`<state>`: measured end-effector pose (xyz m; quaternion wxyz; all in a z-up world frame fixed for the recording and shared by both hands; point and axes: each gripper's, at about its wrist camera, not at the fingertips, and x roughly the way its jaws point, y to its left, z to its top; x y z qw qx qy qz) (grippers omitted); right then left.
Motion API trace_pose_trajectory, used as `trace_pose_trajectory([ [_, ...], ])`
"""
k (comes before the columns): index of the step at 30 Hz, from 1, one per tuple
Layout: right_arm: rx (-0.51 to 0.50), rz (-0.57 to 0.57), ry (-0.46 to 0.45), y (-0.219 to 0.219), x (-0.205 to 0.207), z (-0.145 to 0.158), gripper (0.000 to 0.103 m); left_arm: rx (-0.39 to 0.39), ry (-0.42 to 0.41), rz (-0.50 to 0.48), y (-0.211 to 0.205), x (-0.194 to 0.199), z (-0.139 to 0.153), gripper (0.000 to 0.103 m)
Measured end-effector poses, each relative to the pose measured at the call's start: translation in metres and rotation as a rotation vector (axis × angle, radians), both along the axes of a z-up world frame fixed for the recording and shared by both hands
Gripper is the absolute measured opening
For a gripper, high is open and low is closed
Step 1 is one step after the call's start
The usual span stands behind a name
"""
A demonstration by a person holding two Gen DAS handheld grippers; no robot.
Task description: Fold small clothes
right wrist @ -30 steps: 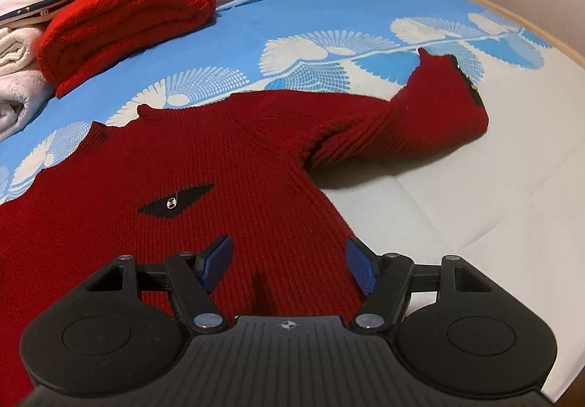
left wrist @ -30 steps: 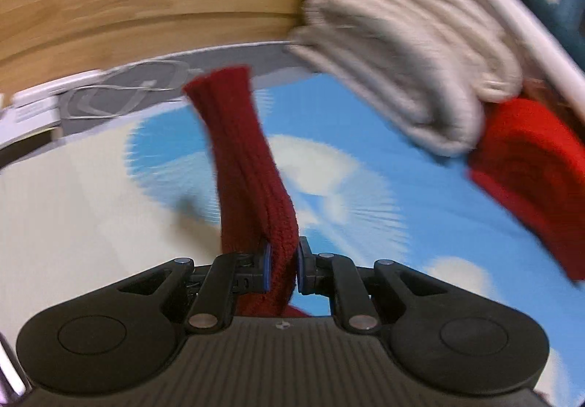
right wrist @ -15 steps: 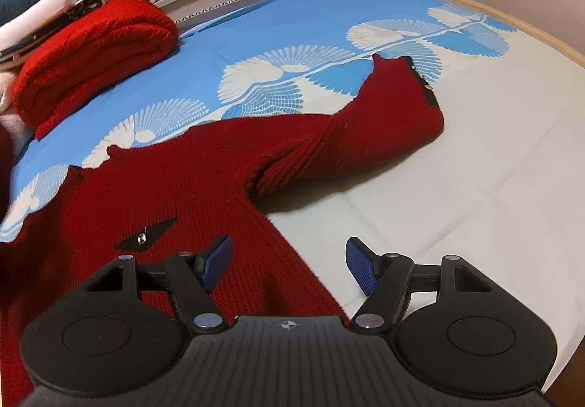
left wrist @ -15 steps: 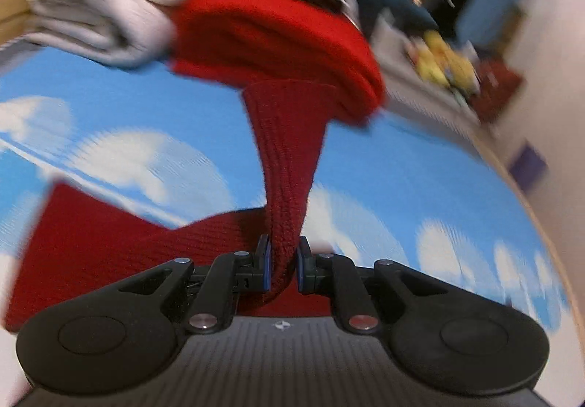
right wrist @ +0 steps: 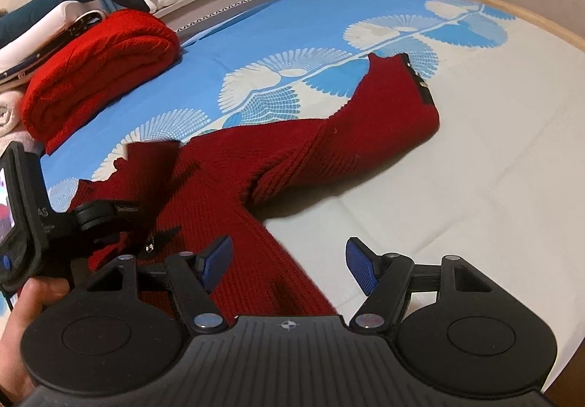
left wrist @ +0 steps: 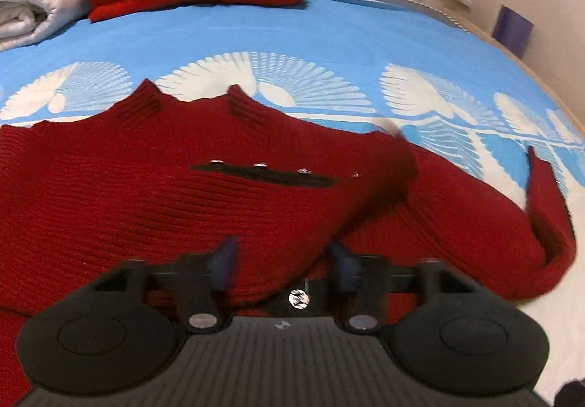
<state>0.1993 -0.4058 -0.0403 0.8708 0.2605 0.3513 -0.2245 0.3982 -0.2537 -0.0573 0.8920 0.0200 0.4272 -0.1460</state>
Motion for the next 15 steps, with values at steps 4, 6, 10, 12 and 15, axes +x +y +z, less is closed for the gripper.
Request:
trace_pose_trajectory([
  [4, 0.011, -0.019, -0.006, -0.004, -0.003, 0.001, 0.07, 0.011, -0.016, -0.116, 0.003, -0.021, 0.009, 0.09],
  [6, 0.02, -0.027, -0.008, -0.006, -0.004, 0.001, 0.07, 0.025, -0.022, -0.174, 0.013, -0.027, 0.012, 0.09],
  [10, 0.042, -0.029, -0.008, -0.008, -0.005, 0.0, 0.071, 0.038, -0.079, -0.133, 0.066, -0.033, 0.028, 0.09],
  [12, 0.048, -0.027, -0.009, -0.008, -0.005, -0.001, 0.071, 0.056, -0.121, -0.026, 0.103, -0.026, 0.038, 0.09],
  [15, 0.048, -0.024, -0.005, -0.005, -0.005, -0.002, 0.071, 0.16, -0.196, 0.224, 0.164, -0.002, 0.045, 0.09],
])
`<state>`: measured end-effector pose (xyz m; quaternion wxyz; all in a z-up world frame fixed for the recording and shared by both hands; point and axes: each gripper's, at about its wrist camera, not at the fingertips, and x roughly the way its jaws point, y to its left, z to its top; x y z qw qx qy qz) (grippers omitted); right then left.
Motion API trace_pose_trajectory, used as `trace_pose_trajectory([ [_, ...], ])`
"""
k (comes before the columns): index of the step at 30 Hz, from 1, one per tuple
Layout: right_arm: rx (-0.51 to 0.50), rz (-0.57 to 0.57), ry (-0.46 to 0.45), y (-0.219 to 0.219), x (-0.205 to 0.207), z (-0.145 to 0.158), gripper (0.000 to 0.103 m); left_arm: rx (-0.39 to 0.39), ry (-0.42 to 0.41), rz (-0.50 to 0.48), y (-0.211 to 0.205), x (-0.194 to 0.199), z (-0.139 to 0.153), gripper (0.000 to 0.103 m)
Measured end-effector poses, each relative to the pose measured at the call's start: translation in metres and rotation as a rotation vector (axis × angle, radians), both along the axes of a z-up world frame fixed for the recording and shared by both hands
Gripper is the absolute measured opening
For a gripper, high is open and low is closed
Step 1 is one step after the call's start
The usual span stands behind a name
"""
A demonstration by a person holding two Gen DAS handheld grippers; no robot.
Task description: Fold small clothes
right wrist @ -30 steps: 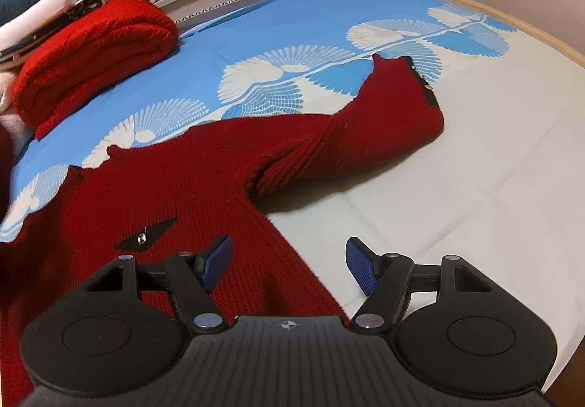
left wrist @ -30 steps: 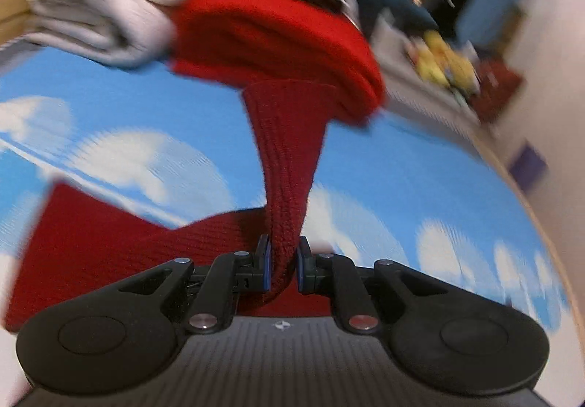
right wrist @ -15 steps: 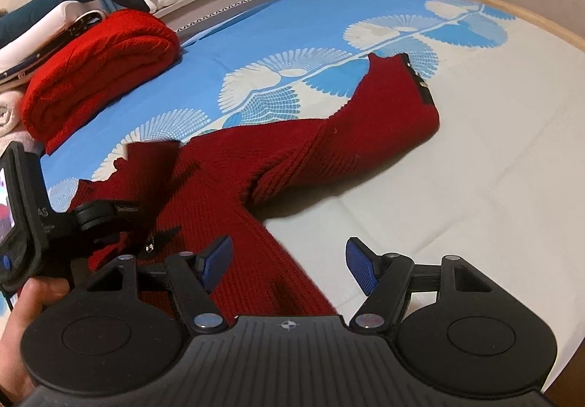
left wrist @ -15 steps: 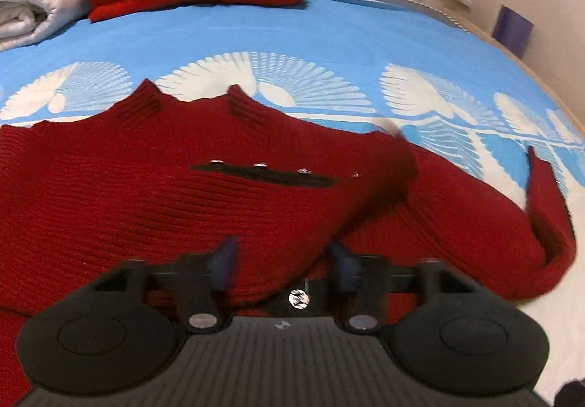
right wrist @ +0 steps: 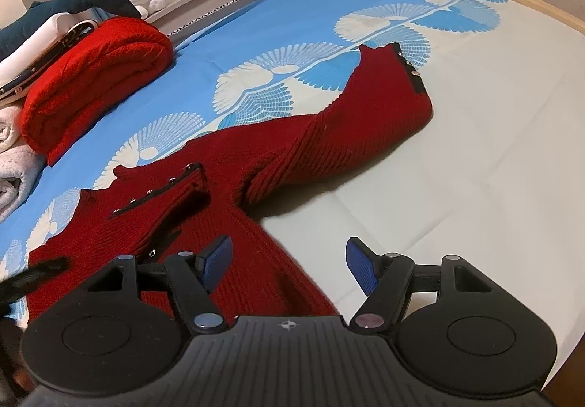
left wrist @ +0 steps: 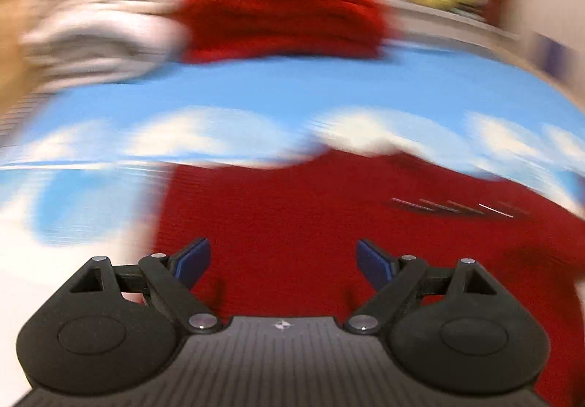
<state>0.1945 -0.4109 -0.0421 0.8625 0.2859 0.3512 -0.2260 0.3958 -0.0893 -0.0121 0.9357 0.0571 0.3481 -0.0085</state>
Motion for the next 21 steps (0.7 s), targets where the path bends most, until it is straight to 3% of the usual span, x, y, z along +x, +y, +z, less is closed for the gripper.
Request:
trace_pose_trajectory([
  [2, 0.004, 0.001, 0.009, 0.002, 0.002, -0.001, 0.071, 0.119, -0.005, 0.178, 0.037, 0.023, -0.007, 0.09],
  [3, 0.008, 0.002, 0.011, 0.003, 0.003, -0.002, 0.071, 0.15, 0.003, 0.222, 0.049, 0.032, -0.012, 0.09],
  [6, 0.014, 0.013, 0.02, 0.007, 0.008, -0.004, 0.071, 0.235, 0.145, 0.188, 0.072, 0.059, -0.045, 0.091],
  [8, 0.007, 0.023, 0.029, 0.01, 0.011, -0.005, 0.071, 0.275, 0.096, 0.199, 0.079, 0.061, -0.053, 0.103],
  [10, 0.004, 0.021, 0.035, 0.011, 0.011, -0.006, 0.071, 0.365, 0.119, 0.306, 0.087, 0.072, -0.062, 0.103],
  [11, 0.004, 0.018, 0.036, 0.01, 0.011, -0.006, 0.071, 0.37, 0.164, 0.346, 0.098, 0.079, -0.069, 0.103],
  [14, 0.005, -0.006, 0.03, 0.004, 0.009, -0.006, 0.071, 0.254, 0.167, 0.37, 0.121, 0.076, -0.065, 0.103],
  [18, 0.023, -0.081, -0.009, -0.014, 0.002, -0.003, 0.071, 0.234, 0.21, 0.312, 0.121, 0.061, -0.054, 0.103],
  [21, 0.07, -0.161, -0.061, -0.037, -0.01, -0.001, 0.073, 0.185, 0.203, 0.248, 0.113, 0.029, -0.031, 0.103],
])
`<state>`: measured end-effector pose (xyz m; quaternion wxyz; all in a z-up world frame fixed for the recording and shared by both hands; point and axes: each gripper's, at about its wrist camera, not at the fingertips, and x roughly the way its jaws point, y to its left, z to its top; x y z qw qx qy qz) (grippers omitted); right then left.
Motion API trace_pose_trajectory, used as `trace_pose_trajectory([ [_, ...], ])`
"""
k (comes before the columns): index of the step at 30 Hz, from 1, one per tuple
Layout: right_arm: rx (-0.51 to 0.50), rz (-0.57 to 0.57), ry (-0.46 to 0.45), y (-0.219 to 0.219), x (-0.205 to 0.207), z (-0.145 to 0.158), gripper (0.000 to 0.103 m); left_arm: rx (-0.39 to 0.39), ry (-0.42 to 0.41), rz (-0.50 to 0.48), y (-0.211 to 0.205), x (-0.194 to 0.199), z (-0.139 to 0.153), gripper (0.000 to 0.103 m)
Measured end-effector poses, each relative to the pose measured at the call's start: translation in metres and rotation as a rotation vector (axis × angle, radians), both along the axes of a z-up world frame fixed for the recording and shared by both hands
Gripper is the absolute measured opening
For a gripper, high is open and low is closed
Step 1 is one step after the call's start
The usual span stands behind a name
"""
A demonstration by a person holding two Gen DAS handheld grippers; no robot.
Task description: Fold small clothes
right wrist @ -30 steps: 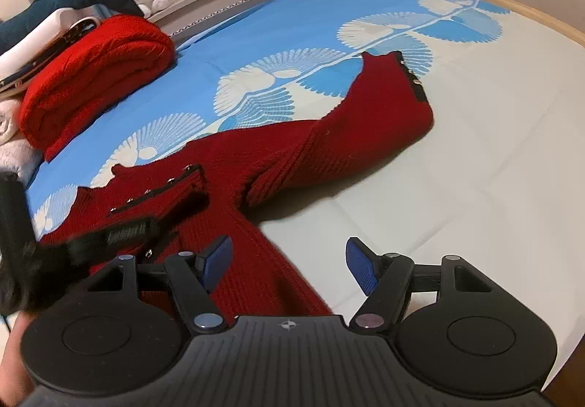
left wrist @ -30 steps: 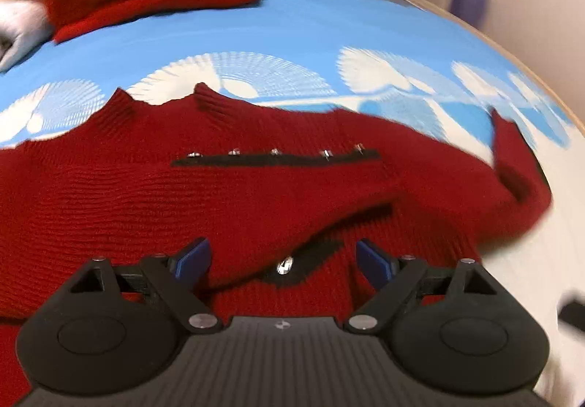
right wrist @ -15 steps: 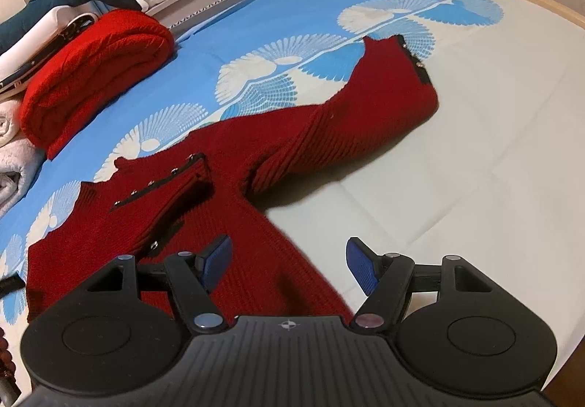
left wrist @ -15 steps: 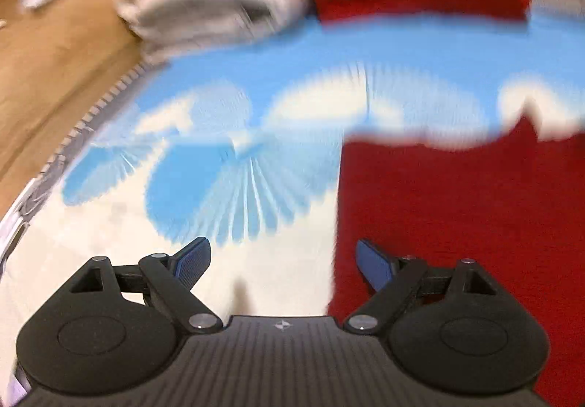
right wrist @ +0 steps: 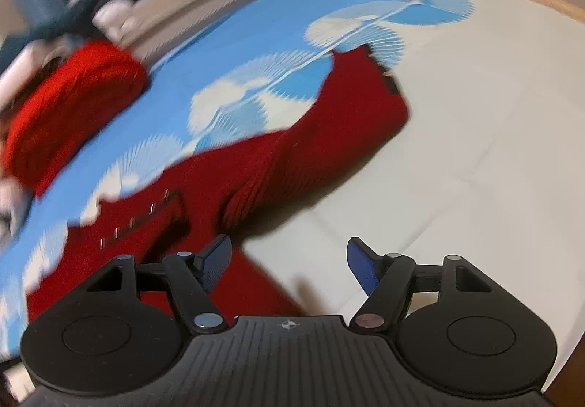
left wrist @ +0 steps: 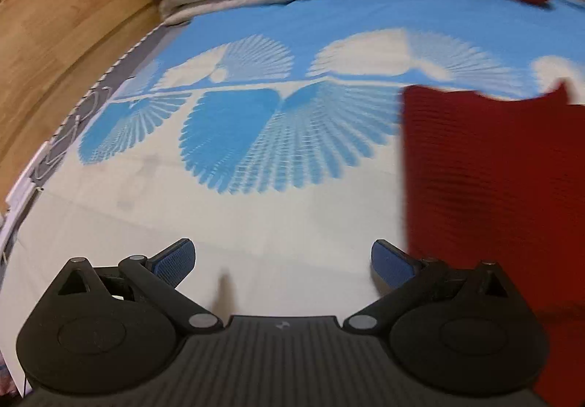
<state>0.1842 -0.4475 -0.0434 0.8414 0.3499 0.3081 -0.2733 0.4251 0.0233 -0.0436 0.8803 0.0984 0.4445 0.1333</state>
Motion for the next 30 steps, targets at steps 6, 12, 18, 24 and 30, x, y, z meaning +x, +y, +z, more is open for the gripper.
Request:
trace_pose_trajectory([
  [6, 0.164, -0.178, -0.132, -0.052, -0.036, -0.004, 0.075, -0.127, -0.063, -0.099, -0.02, -0.107, 0.048, 0.103],
  [12, 0.179, -0.294, -0.178, -0.09, -0.053, -0.014, 0.077, -0.164, -0.065, -0.084, -0.019, -0.167, 0.036, 0.103],
  [18, 0.211, -0.325, -0.152, -0.108, -0.041, -0.029, 0.078, -0.155, -0.037, -0.064, -0.022, -0.153, 0.022, 0.103],
  [24, 0.176, -0.253, -0.101, -0.121, 0.044, -0.019, 0.081, -0.192, 0.017, -0.061, -0.015, -0.126, 0.014, 0.103],
  [30, 0.095, -0.131, 0.197, -0.125, 0.155, -0.037, 0.082, -0.186, 0.072, -0.018, -0.002, -0.107, 0.002, 0.103],
])
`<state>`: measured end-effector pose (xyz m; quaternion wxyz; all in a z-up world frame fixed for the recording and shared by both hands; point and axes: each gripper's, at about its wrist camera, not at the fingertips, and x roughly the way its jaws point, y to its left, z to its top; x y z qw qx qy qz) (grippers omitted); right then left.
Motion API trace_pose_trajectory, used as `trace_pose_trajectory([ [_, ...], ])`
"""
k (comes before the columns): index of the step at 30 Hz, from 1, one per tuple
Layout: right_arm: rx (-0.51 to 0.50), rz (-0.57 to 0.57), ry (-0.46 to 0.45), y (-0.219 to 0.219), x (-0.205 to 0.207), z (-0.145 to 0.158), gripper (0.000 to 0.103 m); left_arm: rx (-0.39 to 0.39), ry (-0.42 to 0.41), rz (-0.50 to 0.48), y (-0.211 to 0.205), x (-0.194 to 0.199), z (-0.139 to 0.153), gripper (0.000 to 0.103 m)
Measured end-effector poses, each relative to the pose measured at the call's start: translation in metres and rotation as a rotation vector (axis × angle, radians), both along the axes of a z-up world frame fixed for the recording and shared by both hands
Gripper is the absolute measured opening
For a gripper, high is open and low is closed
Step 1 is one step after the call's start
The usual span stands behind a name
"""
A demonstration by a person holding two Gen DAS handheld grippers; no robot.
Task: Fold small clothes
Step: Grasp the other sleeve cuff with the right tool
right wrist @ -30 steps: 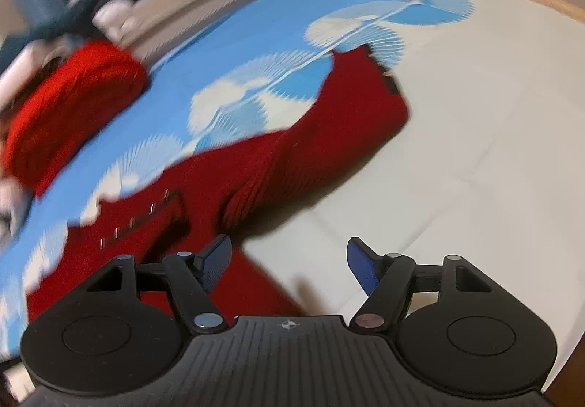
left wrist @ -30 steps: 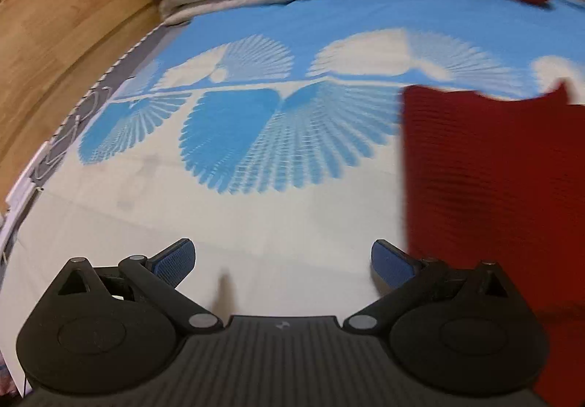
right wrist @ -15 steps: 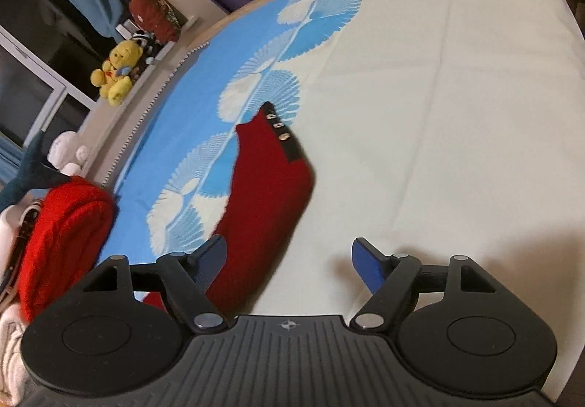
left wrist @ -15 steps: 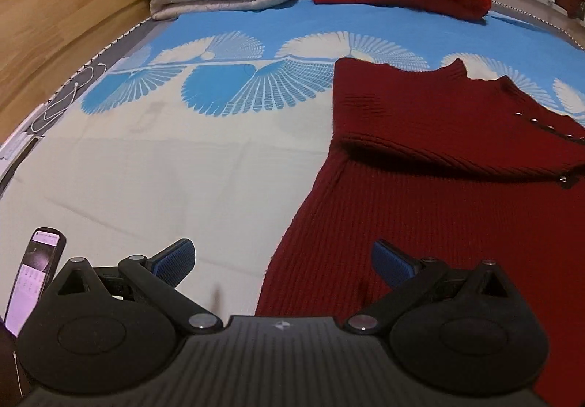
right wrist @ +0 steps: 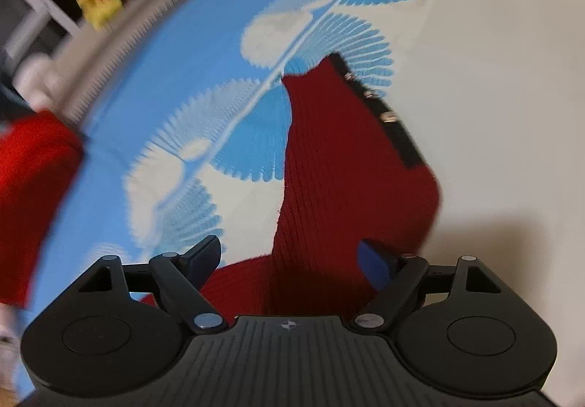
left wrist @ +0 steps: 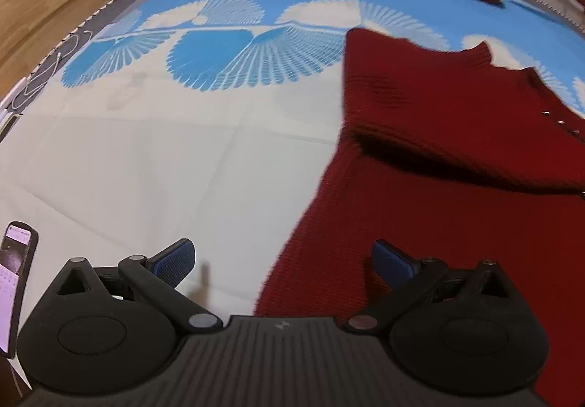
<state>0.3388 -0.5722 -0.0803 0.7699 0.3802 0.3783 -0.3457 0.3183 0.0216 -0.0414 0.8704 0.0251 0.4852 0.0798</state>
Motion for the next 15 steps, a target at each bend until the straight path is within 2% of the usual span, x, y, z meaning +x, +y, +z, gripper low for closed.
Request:
trace_pose_trajectory([
  [2, -0.134, 0.11, 0.195, 0.008, 0.026, -0.008, 0.06, 0.014, 0.01, 0.012, 0.004, 0.003, -0.003, 0.103],
  [3, -0.197, 0.144, 0.225, 0.01, 0.028, -0.005, 0.03, 0.008, 0.014, 0.017, 0.006, 0.004, -0.003, 0.103],
  [4, -0.185, 0.168, 0.169, 0.005, 0.023, 0.003, 0.01, -0.003, 0.018, 0.021, 0.008, 0.005, -0.003, 0.103],
  [6, -0.157, 0.15, 0.076, -0.007, 0.005, 0.024, 0.01, -0.024, 0.023, 0.021, 0.01, 0.005, -0.004, 0.103],
  [9, -0.193, 0.24, -0.128, -0.021, -0.039, 0.065, 0.01, -0.02, 0.022, 0.004, 0.009, 0.002, -0.004, 0.103],
  [11, -0.184, 0.315, -0.269, -0.029, -0.087, 0.084, 0.01, -0.016, 0.011, 0.003, 0.007, 0.001, -0.002, 0.103],
  [13, -0.182, 0.345, -0.34, -0.034, -0.142, 0.082, 0.009, -0.026, 0.006, 0.011, 0.007, 0.0, 0.0, 0.103],
  [15, -0.188, 0.272, -0.326, -0.042, -0.196, 0.063, 0.009, -0.052, 0.006, 0.025, 0.01, -0.001, 0.002, 0.103],
])
